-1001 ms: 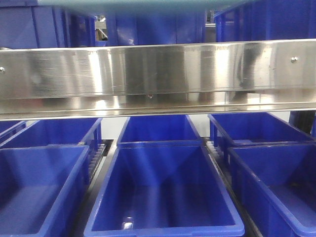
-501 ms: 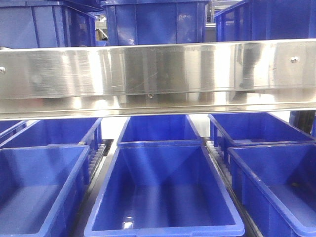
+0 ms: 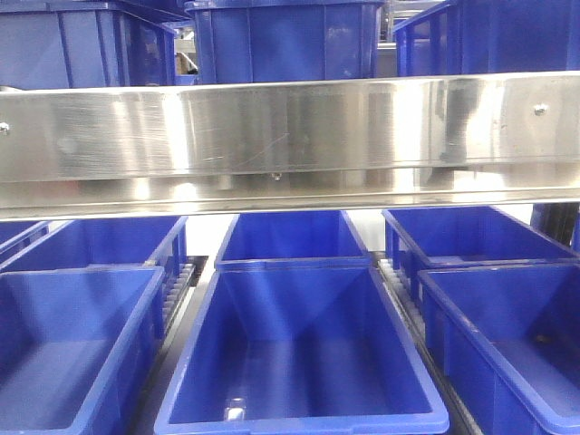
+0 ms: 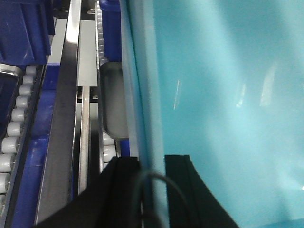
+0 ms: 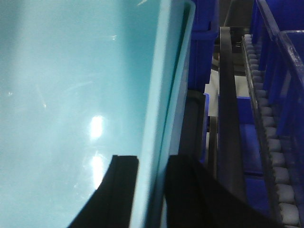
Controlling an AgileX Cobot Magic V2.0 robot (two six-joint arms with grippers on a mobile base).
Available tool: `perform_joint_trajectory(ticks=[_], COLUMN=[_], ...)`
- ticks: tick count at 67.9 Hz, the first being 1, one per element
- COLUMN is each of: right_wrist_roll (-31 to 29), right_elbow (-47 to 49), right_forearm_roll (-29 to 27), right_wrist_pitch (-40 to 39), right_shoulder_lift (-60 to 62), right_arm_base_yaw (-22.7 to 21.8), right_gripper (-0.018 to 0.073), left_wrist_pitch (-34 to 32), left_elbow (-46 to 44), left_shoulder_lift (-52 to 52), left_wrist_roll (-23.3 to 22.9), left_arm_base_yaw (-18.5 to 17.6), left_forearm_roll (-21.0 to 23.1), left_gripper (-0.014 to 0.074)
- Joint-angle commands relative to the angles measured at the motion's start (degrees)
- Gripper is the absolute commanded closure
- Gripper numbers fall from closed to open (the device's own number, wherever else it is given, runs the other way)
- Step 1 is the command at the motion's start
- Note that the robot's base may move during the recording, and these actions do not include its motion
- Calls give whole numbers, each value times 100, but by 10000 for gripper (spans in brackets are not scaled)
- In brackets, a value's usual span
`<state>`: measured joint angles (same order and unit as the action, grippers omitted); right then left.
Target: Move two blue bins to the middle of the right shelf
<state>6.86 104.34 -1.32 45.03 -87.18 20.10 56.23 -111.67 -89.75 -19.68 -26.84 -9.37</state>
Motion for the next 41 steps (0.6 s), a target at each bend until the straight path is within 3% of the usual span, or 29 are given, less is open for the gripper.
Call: perform_joint_trajectory(ticks=[1, 41], right_wrist_roll=[-30, -30], right_elbow=[111, 111], right_forearm_roll=[74, 74], right_wrist_pitch=[-563, -563], right_shoulder_lift=[114, 114], right_arm_base_yaw=[-4, -4], right_gripper=[713, 713], left_wrist_pitch=[-478, -478], left_elbow=[-110, -110], left_shoulder_lift=[136, 136], left_wrist_roll=[1, 1], left_arm_base_yaw=[-25, -25], left_forearm_roll=[63, 63], left_gripper=[707, 707])
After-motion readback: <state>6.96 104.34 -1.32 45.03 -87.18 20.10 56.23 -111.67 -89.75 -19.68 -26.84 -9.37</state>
